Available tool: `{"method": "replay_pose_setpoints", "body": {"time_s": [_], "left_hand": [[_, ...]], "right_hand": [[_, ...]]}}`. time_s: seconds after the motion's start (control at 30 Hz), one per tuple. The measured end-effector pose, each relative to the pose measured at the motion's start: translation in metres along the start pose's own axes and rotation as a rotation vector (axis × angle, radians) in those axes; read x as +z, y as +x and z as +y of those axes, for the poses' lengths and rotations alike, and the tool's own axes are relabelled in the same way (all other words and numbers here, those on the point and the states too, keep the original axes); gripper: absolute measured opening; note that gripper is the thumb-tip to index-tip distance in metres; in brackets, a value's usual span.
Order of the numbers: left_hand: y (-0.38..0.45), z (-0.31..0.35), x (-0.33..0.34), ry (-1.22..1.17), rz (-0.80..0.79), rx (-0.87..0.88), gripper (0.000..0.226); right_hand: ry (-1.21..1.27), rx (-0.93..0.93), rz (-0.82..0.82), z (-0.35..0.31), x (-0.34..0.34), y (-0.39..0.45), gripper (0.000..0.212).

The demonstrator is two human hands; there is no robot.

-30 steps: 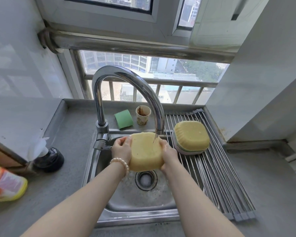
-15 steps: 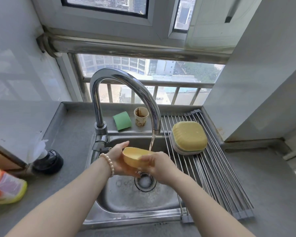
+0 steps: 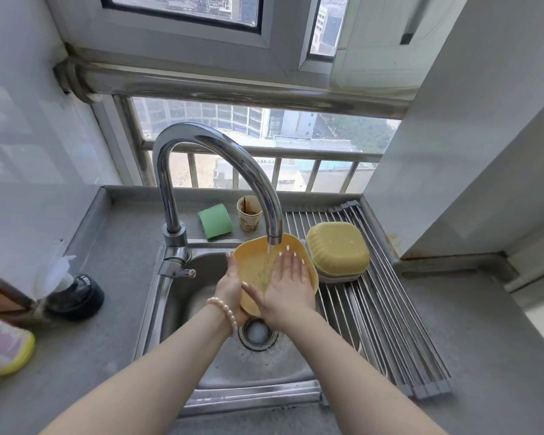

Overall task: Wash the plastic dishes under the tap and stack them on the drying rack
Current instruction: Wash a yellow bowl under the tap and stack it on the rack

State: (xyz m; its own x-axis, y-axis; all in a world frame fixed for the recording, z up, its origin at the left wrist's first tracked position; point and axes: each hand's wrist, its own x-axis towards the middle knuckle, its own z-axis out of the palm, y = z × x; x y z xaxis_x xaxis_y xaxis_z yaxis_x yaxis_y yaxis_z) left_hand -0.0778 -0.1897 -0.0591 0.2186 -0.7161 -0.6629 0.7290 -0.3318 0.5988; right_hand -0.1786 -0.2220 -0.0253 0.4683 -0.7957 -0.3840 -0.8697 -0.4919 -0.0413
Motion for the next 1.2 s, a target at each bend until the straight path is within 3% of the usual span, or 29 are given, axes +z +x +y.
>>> {"method": "replay_pose_setpoints", "body": {"time_s": [0.2,0.57,0.7,0.8,0.93,1.03,1.13,1.2], "left_hand": [[-0.011,0.008,0.004,-0.226,-0.29,-0.017,0.078],[-0.012,0.013,-0.007,-0.323,-0.334,-0.102,0.074],[-0.011,0.007,-0.003,-0.388,-0.249,-0.047,0.069],[-0.003,0.004,-0.006,-0.351,-0.07,0.061,0.066],[0.001,0.007,-0.009,-0.205,-0.058,0.05,0.079],[-0.001,0.014,-0.011,-0.101,-0.019,0.056,0.089],[-0.006,0.019,-0.008,-0.049,0.117,0.101,0.096],[-0.005,0.019,-0.008,0.038,0.252,0.152,0.087]], "right_hand": [[0.164,-0.056,0.037,-0.008,0.002,0.02,0.087],[0.226,-0.156,0.073,-0.028,0.01,0.033,0.067],[0.332,-0.261,0.042,-0.028,0.013,0.028,0.059],[0.459,-0.368,-0.014,-0.034,0.018,0.02,0.056],[0.476,-0.423,-0.026,-0.032,0.018,0.011,0.064],[0.517,-0.488,0.053,-0.028,0.021,-0.002,0.065],[0.525,-0.564,0.149,-0.017,0.03,-0.011,0.054],[0.469,-0.646,0.231,-0.008,0.036,-0.013,0.05]]}}
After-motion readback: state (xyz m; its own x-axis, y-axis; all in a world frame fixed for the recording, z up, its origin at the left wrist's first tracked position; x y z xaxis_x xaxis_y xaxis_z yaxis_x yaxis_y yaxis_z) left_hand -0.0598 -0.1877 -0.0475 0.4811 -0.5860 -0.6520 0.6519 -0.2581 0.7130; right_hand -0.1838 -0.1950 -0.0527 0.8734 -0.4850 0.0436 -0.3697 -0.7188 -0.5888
